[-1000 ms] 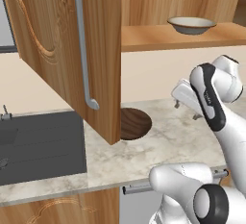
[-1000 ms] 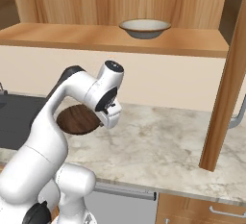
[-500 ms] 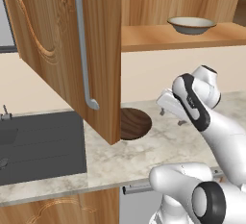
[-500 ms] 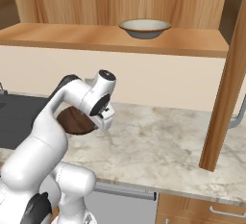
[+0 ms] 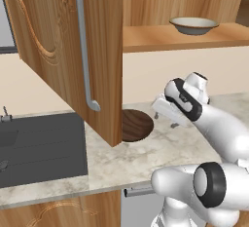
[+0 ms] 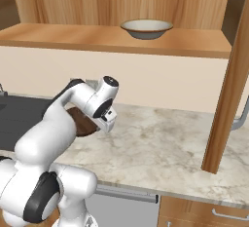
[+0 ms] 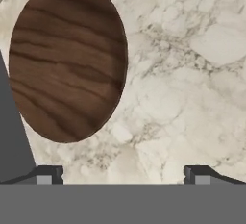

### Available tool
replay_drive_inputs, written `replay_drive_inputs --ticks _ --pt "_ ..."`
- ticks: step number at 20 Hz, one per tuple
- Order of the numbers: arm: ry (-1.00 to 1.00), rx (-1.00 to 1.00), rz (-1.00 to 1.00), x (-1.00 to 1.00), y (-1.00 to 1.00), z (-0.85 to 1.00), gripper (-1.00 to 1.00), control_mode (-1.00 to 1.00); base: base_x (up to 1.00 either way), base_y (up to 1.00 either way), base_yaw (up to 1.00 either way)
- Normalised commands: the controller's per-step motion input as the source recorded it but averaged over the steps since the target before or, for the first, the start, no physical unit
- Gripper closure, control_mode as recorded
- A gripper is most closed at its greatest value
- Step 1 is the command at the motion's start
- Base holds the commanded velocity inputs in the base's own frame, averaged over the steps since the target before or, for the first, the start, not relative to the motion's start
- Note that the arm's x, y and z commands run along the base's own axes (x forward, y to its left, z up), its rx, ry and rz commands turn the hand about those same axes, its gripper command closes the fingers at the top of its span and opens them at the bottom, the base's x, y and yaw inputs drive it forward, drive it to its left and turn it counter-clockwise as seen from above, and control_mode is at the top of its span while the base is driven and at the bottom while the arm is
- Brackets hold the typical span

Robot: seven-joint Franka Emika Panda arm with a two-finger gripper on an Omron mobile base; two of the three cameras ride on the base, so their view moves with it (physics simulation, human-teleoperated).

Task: Open the cabinet. Pick the bowls from the counter and place them in the cabinet. Then close the cabinet.

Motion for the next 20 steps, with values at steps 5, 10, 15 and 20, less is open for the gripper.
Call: replay_drive_inputs --ticks 5,10,15,20 --pt "0.0 0.01 0.07 0.34 0.07 -0.3 -1.0 -1.0 0.0 0.0 0.0" --pt "-0.04 0.0 0.02 0.31 0.0 -0.22 -1.0 -1.0 0.0 0.0 0.0" --pt "-0.05 0.0 -0.02 0.21 0.0 -0.24 -1.0 -1.0 0.0 0.0 0.0" --pt "-0.09 0.0 -0.05 0.26 0.0 -0.25 -1.0 -1.0 0.0 0.0 0.0"
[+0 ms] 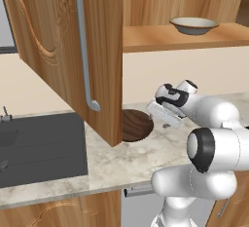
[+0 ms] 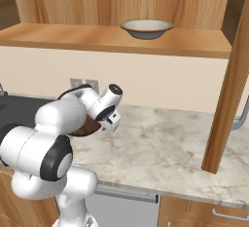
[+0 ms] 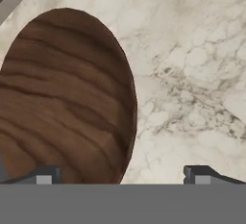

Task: Open the cabinet. Pick the bowls from the counter and place them in the cabinet. Then close the cabinet.

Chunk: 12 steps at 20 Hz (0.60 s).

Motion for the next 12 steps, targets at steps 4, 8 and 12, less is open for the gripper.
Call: replay_drive_inputs --ticks 4,8,12 --pt "-0.05 0.0 -0.03 0.21 0.0 -0.27 -1.0 -1.0 0.0 0.0 0.0" --pt "0.0 0.0 -0.01 0.12 0.01 -0.3 -1.0 -1.0 0.0 0.0 0.0" --pt "0.0 0.0 0.0 0.18 0.06 -0.24 -1.0 -1.0 0.0 0.0 0.0"
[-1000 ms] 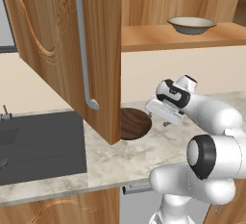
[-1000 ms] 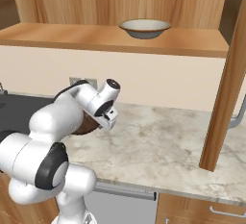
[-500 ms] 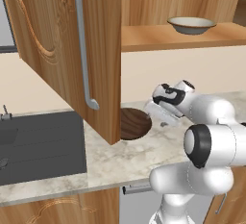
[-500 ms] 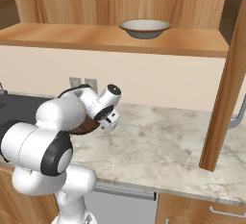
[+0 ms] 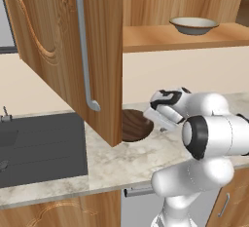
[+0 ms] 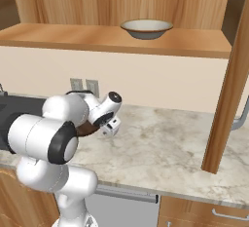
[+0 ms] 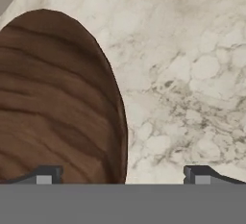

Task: Open the cabinet. Pick the bowls from the counter and place them in the cabinet. Then close the cabinet.

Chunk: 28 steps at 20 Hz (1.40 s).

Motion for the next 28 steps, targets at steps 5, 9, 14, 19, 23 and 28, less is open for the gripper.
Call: replay_drive_inputs --ticks 5,9,14,19,23,28 --pt "0.0 0.0 0.0 0.21 0.08 -0.26 -1.0 -1.0 0.0 0.0 0.0" --pt "0.0 0.0 0.0 0.19 0.1 -0.32 -1.0 -1.0 0.0 0.0 0.0" --pt "0.0 0.0 0.0 0.17 0.17 -0.36 1.0 -1.0 0.0 0.0 0.0" --pt "0.0 0.0 -0.02 0.02 0.18 -0.42 1.0 -1.0 0.0 0.0 0.0" --pt "0.01 0.02 -0.04 0.0 0.04 -0.39 1.0 -1.0 0.0 0.0 0.0" --pt "0.0 0.02 -0.04 0.0 0.0 -0.29 1.0 -1.0 0.0 0.0 0.0"
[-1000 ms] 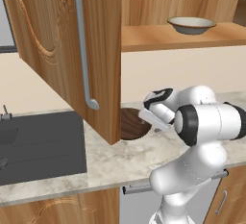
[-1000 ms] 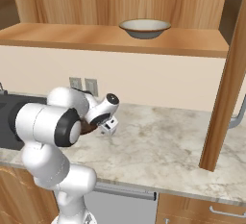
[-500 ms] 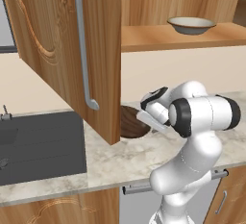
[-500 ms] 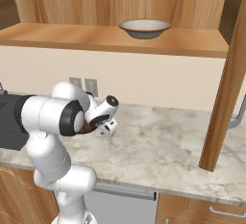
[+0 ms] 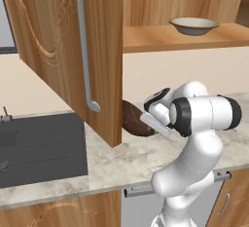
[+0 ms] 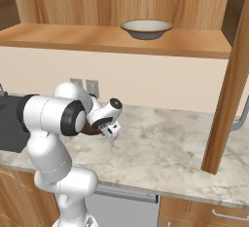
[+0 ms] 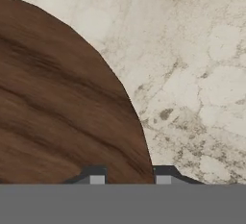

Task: Open the cabinet. Pick the bowls from the counter and place them in the cabinet. Then close the cabinet.

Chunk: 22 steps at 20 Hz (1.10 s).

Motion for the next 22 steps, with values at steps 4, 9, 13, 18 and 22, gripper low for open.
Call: replay_drive_inputs --ticks 4,9,13,18,22 --pt "0.0 0.02 -0.02 0.0 0.0 -0.04 1.0 -1.0 0.0 0.0 0.0" --pt "-0.07 0.03 -0.01 -0.25 -0.13 0.28 1.0 -1.0 0.0 0.0 0.0" --pt "-0.05 0.03 -0.02 -0.28 -0.03 0.29 1.0 -1.0 0.0 0.0 0.0" --pt "-0.01 0.01 -0.03 -0.2 0.0 0.31 1.0 -1.0 0.0 0.0 0.0" --pt "0.0 0.0 -0.02 -0.14 0.04 0.02 1.0 -1.0 0.0 0.0 0.0"
